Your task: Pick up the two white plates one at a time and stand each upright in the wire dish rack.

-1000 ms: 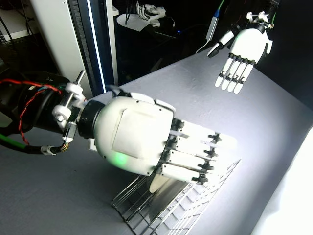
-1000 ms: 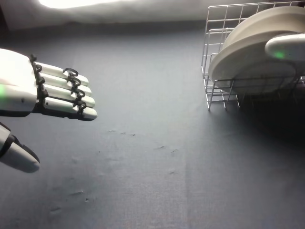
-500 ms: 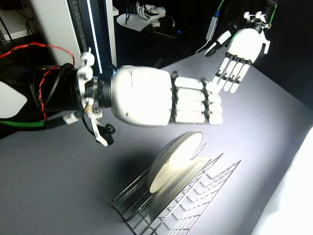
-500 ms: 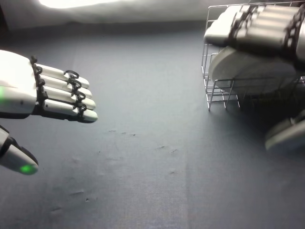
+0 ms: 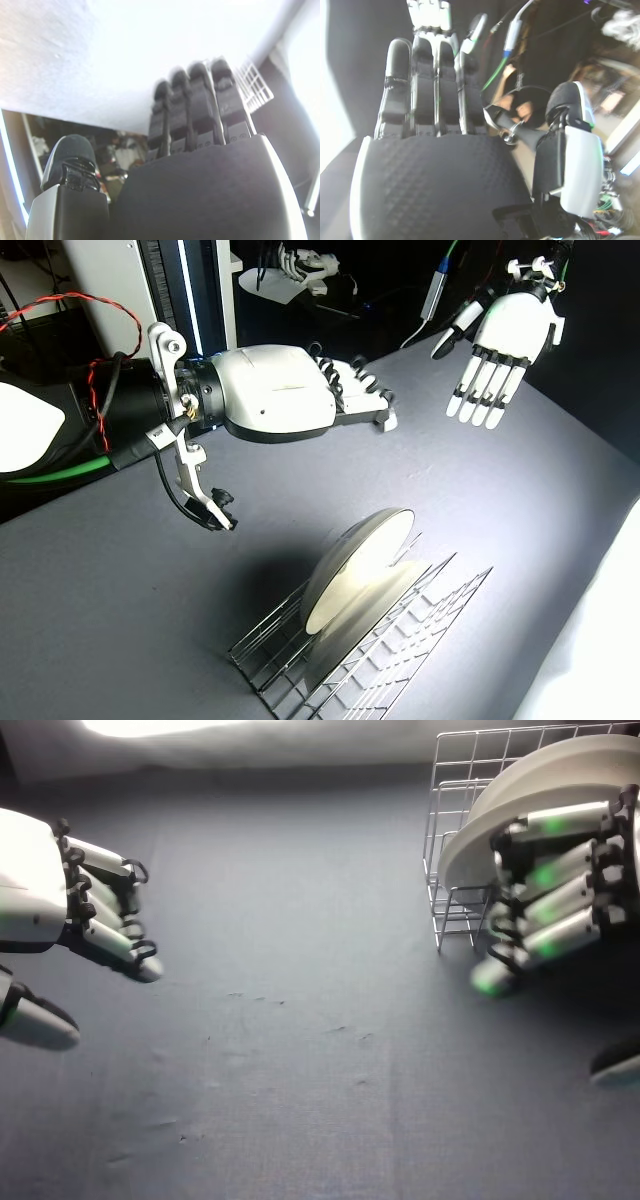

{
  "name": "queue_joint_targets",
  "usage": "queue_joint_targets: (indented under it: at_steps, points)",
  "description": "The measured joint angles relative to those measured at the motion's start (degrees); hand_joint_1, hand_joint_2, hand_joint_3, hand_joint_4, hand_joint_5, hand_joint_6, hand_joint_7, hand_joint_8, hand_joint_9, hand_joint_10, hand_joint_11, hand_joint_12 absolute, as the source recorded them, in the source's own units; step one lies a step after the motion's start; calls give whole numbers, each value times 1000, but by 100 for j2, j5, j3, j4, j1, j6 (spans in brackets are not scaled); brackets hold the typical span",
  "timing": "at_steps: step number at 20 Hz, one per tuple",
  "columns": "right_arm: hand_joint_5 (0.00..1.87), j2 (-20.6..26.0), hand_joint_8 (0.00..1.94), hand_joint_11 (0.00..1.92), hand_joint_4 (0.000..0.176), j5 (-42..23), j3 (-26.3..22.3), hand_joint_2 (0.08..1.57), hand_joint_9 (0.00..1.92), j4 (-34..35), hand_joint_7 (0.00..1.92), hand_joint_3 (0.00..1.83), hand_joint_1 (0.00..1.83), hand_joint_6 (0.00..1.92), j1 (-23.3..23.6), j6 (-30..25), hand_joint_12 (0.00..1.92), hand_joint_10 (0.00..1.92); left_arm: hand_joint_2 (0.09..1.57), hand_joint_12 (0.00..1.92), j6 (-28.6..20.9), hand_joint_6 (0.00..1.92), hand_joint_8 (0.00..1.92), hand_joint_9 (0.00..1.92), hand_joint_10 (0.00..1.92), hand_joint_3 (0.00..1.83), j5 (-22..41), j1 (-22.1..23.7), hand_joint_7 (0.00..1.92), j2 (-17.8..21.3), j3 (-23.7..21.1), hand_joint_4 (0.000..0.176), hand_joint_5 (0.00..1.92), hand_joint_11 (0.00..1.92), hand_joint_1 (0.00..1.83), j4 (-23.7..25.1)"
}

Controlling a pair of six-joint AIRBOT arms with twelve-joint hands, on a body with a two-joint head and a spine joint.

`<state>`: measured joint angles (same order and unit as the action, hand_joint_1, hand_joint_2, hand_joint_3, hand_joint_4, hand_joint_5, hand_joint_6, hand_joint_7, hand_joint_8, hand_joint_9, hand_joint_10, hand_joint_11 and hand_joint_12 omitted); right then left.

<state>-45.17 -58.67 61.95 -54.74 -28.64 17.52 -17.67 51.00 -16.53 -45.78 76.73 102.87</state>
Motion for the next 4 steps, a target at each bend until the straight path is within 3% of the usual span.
queue_joint_targets:
  at_steps: [1, 2, 3, 4]
  points:
    - [1129, 0, 1927, 1102, 0, -11, 35, 1266, 1272, -109, 1229, 16, 536, 1901, 59, 22, 1917, 1912, 1406, 1892, 0, 1287, 1706, 595, 1839, 4, 0, 0, 717, 0, 0, 0, 631, 435, 154, -2]
    - [1252, 2, 1938, 1348, 0, -74, 55, 1329, 1427, -133, 1347, 16, 489, 1917, 87, 37, 1920, 1919, 1414, 1841, 0, 1694, 1801, 672, 1821, 2, 7, 0, 812, 0, 0, 0, 726, 463, 201, 2]
    - [1388, 0, 1940, 1563, 0, -103, 74, 1422, 1503, -131, 1442, 3, 411, 1920, 103, 39, 1921, 1921, 1418, 1905, 0, 1876, 1897, 1065, 1901, 0, 17, 0, 1176, 0, -2, 0, 1170, 889, 324, -11]
    - [1449, 0, 1941, 1646, 44, -116, 87, 1470, 1537, -142, 1494, 1, 462, 1921, 122, 39, 1921, 1921, 1383, 1918, 0, 1912, 1916, 1390, 1917, 0, 24, 0, 1438, 0, -2, 0, 1394, 1275, 548, -31]
